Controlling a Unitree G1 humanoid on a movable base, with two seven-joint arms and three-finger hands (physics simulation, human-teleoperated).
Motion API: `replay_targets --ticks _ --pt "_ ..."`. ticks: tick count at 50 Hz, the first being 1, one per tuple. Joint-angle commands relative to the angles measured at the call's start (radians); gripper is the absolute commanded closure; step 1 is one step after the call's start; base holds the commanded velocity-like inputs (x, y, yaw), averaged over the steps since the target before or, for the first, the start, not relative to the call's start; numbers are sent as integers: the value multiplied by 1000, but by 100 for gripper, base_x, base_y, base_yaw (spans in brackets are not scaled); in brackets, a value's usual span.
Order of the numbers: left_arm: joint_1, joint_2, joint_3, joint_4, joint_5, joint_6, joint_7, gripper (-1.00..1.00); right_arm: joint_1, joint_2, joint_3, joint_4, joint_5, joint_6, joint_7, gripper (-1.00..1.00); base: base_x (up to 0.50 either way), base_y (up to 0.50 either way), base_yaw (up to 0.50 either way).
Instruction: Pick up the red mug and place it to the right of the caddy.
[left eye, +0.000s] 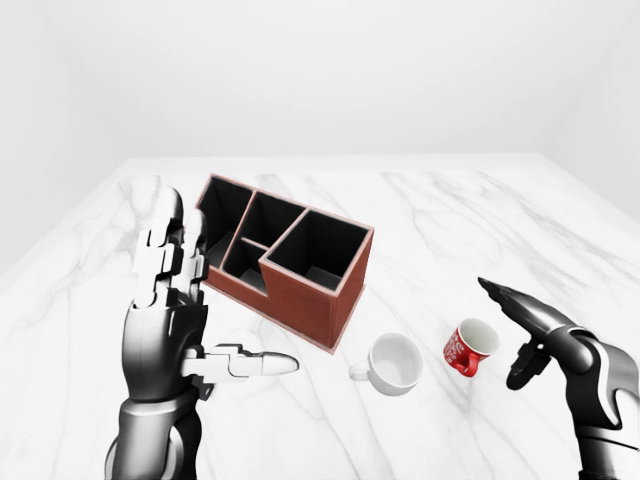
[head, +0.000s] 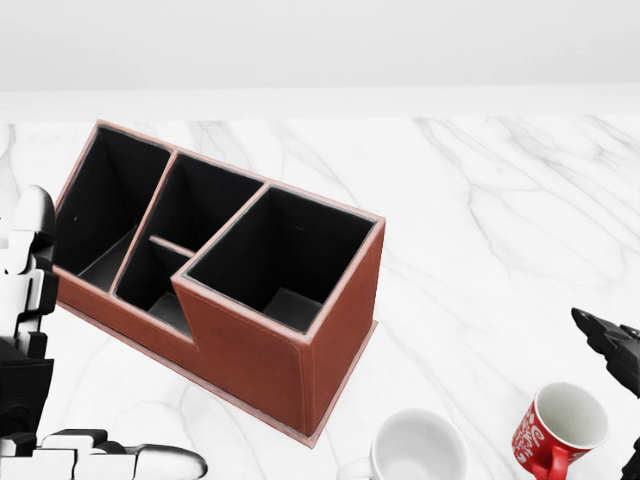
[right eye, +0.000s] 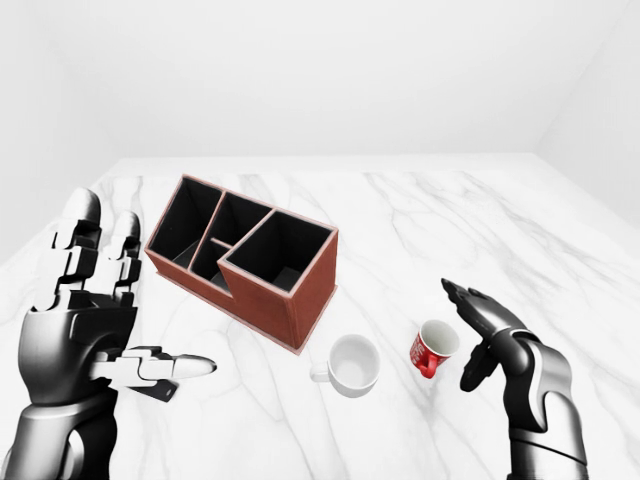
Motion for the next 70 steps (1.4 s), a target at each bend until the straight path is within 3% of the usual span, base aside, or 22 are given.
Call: replay_targets --ticks 1,14,23,34,43,70 --pt "0 2 -3 4 1 0 3 -100 -53 -51 16 88 18 6 0 -98 0 0 0" --pt "1 2 -10 10 4 0 5 -100 -95 -65 55 139 12 24 0 -98 0 0 0" --pt "-3 3 -5 13 2 0 4 -100 -133 -58 85 131 -7 55 0 -98 0 0 0" --pt "0 3 -11 7 6 0 6 -100 -151 -61 105 189 -14 44 0 -98 0 0 0" --pt "-3 3 -7 17 5 0 5 -100 -175 -49 157 273 -32 36 -72 -98 0 0 0" --pt "0 3 -13 18 8 0 8 -100 -169 -44 176 333 -41 17 -126 -98 0 0 0"
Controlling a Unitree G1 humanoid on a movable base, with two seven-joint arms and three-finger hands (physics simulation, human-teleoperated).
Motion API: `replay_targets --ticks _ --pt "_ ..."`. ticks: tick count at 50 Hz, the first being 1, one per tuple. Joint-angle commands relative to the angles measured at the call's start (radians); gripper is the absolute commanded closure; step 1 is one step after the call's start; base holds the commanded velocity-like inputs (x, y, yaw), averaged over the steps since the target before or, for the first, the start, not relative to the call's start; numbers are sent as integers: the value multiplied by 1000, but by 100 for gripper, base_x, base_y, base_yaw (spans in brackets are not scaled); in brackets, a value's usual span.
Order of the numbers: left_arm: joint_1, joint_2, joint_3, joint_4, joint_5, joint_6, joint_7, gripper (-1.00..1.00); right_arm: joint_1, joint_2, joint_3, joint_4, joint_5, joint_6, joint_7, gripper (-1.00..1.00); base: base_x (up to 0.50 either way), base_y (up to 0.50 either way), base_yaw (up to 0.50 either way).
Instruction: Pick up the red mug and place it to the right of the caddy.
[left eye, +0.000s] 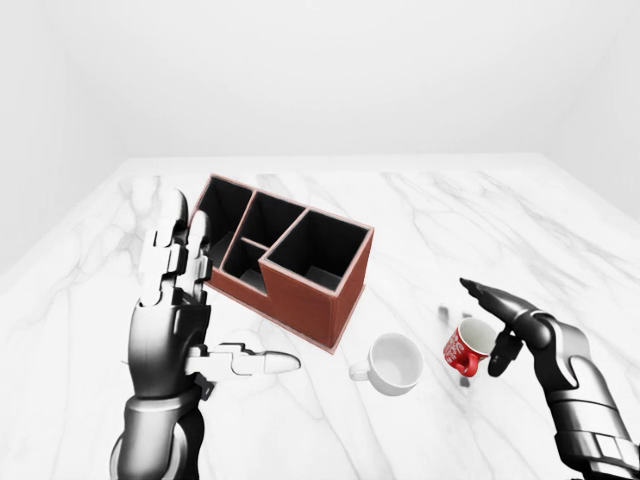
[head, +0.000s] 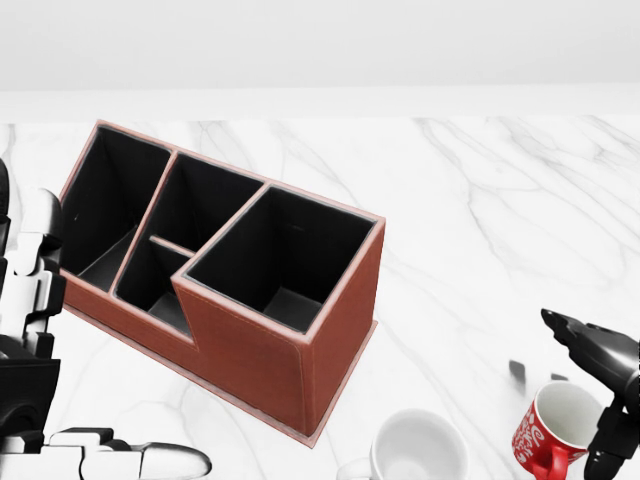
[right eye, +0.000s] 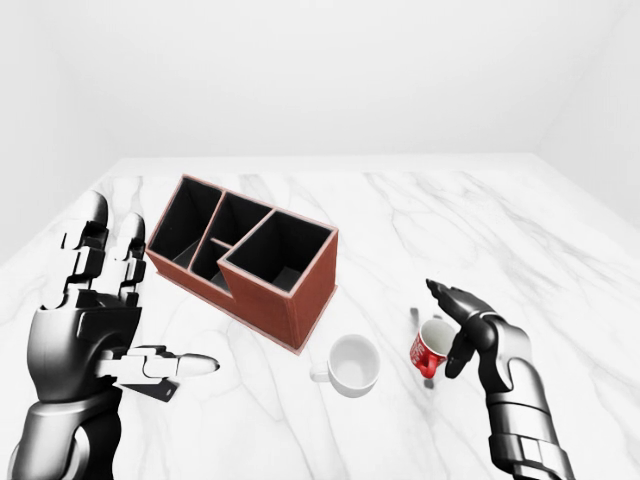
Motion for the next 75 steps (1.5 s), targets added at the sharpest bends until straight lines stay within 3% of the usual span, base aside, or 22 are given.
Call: replay_targets --ticks 1,16,17,18,19,20,29,45,49,55,59,75 --pt "2 0 -4 4 1 0 1 -100 1 2 11 37 -7 -12 -30 -98 0 0 0" --pt "3 2 -10 9 3 0 4 -100 -2 5 21 57 -7 -16 -47 -98 0 0 0" --pt "1 2 -10 3 3 0 5 -100 1 6 20 49 -6 -12 -40 -85 0 0 0" --pt "1 2 -10 2 3 0 5 -100 2 6 20 48 -6 -12 -39 -85 0 0 0" --pt "3 2 -12 5 4 0 5 -100 7 6 16 29 -4 -7 -29 77 0 0 0" --pt "2 2 -11 3 3 0 5 -100 8 7 14 23 -2 -6 -25 99 0 0 0" --pt "4 2 -16 9 5 0 7 -100 35 3 -27 -93 5 20 48 100 0 0 0" --pt "5 5 -27 10 10 0 12 -100 49 -13 -84 -186 24 30 99 100 0 0 0" --pt "7 6 -32 15 12 0 13 -100 55 -28 -116 -249 31 45 99 100 0 0 0" --pt "8 6 -31 10 11 0 14 -100 21 -49 -162 -401 41 102 99 100 0 0 0" --pt "11 6 -32 10 11 0 14 -100 -17 -53 -157 -460 42 144 99 100 0 0 0" --pt "8 5 -29 13 11 0 12 -100 -127 3 -61 -598 12 145 99 100 0 0 0"
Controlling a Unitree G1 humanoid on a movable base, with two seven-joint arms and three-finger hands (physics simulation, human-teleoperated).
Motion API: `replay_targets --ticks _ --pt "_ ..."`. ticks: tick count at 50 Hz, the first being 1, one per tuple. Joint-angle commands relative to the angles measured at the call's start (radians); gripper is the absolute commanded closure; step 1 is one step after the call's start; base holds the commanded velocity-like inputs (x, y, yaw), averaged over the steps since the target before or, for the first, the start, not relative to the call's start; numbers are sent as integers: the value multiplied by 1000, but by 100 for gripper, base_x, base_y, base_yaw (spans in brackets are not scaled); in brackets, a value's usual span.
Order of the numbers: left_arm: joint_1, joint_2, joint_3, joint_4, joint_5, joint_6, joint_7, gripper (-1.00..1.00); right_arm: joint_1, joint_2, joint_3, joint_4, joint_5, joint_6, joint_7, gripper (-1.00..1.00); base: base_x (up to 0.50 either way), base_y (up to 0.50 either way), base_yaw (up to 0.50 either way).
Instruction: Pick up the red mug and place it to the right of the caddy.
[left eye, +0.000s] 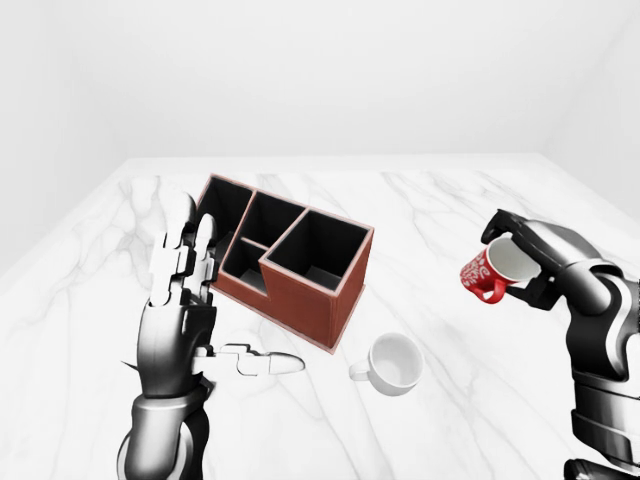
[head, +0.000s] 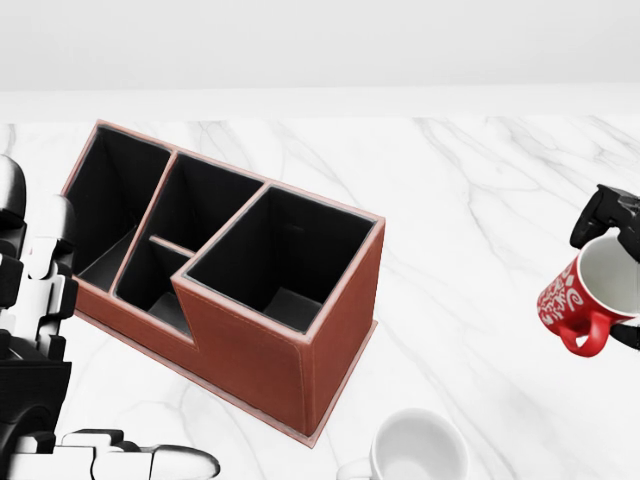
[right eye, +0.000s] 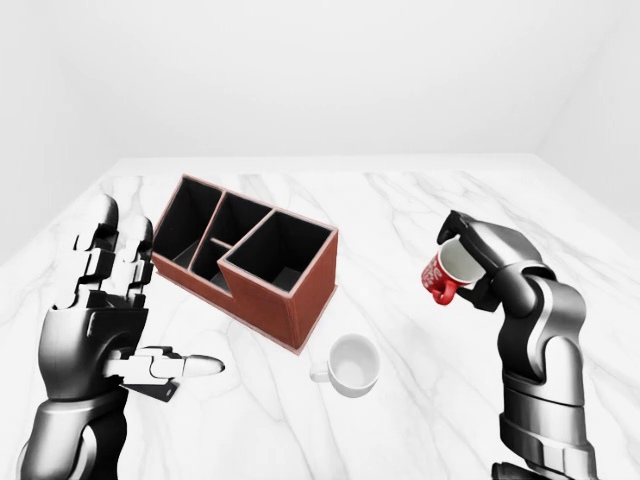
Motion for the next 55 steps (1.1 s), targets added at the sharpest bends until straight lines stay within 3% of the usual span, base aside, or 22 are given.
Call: replay_targets --ticks 1,22,34,55 --pt "-2 0 0 6 0 0 0 -100 -67 35 49 -101 -28 0 0 100 0 0 0" --pt "-7 -3 14 -9 -7 0 -4 -100 -132 168 188 -68 -145 0 0 100 0 0 0" --pt "-5 -3 14 -7 -6 0 -3 -100 -97 237 241 24 -158 0 0 100 0 0 0" --pt "-4 -2 14 -7 -8 0 -5 -100 -201 245 274 221 -168 0 0 100 0 0 0"
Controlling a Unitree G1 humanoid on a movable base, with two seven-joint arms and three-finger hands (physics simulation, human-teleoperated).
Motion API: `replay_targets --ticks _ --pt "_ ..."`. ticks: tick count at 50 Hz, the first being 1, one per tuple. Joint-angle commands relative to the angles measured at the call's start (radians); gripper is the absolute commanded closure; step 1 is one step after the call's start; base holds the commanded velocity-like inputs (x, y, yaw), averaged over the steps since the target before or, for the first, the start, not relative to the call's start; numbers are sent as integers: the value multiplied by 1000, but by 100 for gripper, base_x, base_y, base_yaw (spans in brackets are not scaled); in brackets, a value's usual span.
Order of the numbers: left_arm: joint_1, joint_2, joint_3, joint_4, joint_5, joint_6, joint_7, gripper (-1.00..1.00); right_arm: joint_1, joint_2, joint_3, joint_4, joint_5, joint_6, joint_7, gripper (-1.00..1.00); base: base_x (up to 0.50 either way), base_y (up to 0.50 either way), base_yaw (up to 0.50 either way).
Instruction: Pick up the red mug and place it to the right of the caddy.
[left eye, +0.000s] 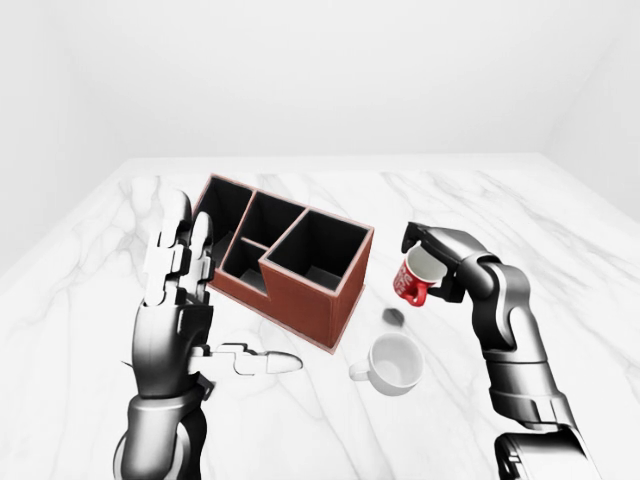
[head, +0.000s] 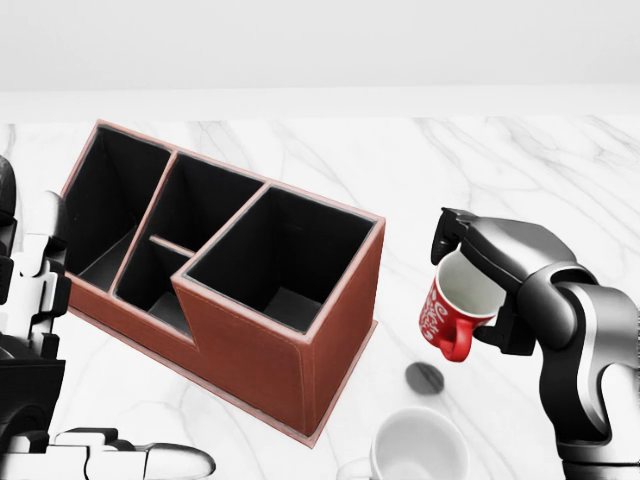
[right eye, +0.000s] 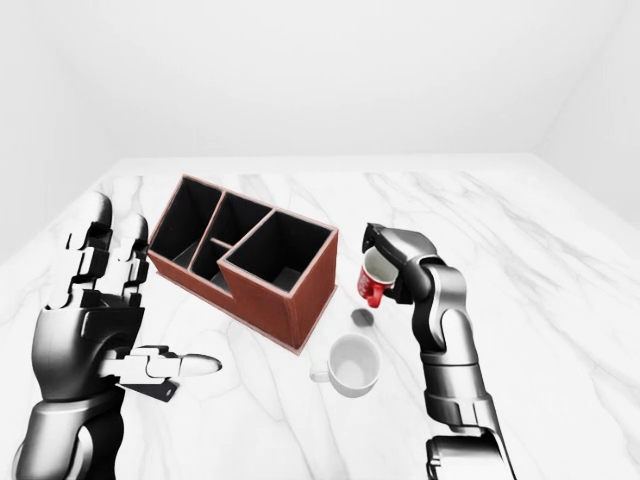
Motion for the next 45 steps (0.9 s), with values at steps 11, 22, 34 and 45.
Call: replay_targets --ticks 11,22,34,45 --pt "-2 0 4 6 -3 0 -2 -100 -85 10 30 129 -21 0 0 100 0 0 0" --pt "-4 -1 13 -1 -7 0 -5 -100 -109 24 50 215 -36 0 -11 100 0 0 0" --pt "-2 -2 13 5 -8 0 -7 -100 -127 28 57 304 -18 0 -70 100 0 0 0" --pt "3 0 -1 1 -2 0 -3 -100 -171 24 63 417 12 0 -156 100 0 0 0"
